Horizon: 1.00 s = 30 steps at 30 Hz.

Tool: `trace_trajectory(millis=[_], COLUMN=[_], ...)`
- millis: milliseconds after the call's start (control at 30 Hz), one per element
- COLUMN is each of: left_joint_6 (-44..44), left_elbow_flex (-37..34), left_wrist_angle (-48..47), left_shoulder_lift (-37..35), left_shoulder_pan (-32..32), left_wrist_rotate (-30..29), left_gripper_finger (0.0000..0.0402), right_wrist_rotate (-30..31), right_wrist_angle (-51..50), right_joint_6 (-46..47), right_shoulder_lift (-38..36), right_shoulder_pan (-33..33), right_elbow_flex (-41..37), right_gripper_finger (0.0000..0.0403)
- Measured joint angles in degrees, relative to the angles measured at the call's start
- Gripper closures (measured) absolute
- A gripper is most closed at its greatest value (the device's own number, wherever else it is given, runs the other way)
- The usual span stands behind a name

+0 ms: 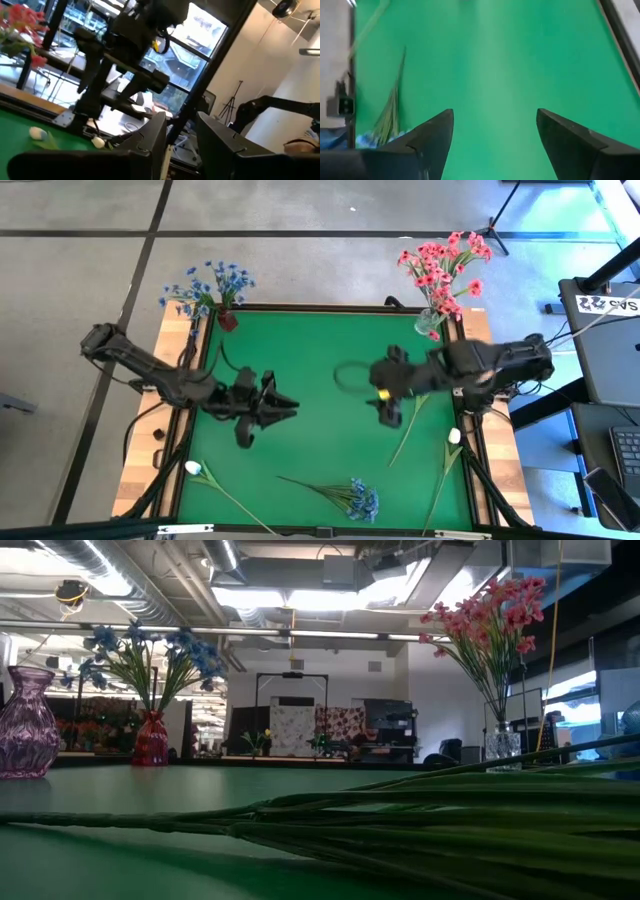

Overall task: Sort flowers into vase by color
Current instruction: Put the blue flowers into the red vase

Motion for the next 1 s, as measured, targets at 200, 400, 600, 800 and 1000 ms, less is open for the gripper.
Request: trace_trajectory(millis=[200, 400, 600, 800, 1000], left_joint_6=[-5.34, -6.16, -10.06, -13.27, -15.84], left_elbow_flex=[0.43, 8.35, 18.90, 30.27, 32.33], left_wrist_angle=[3.30, 0.90, -15.01, -38.00, -41.22], left_shoulder_lift=[4.93, 13.42, 19.72, 29.17, 37.15], left_shoulder_pan=[-4.27, -8.98, -11.46, -14.18, -14.33], left_wrist_rotate=[-5.27, -5.49, -7.43, -9.23, -5.09], left_gripper_finger=[0.0299, 0.0299, 0.0299, 0.0298, 0.0298], right_wrist_rotate=[7.29, 14.11, 14.68, 16.74, 18.63], right_wrist_angle=[-4.98, -5.21, -3.87, -1.44, -0.70], right_joint_6=[19.29, 31.89, 46.54, 53.19, 56.95], right_shoulder_lift=[0.71, 3.71, 5.67, 8.01, 10.20], right_shoulder_pan=[14.74, 28.87, 34.83, 38.64, 37.33], right_elbow_flex=[-0.01, -0.01, -0.01, -0.01, -0.01], right_gripper_finger=[0.0118, 0.0118, 0.0118, 0.0118, 0.0118])
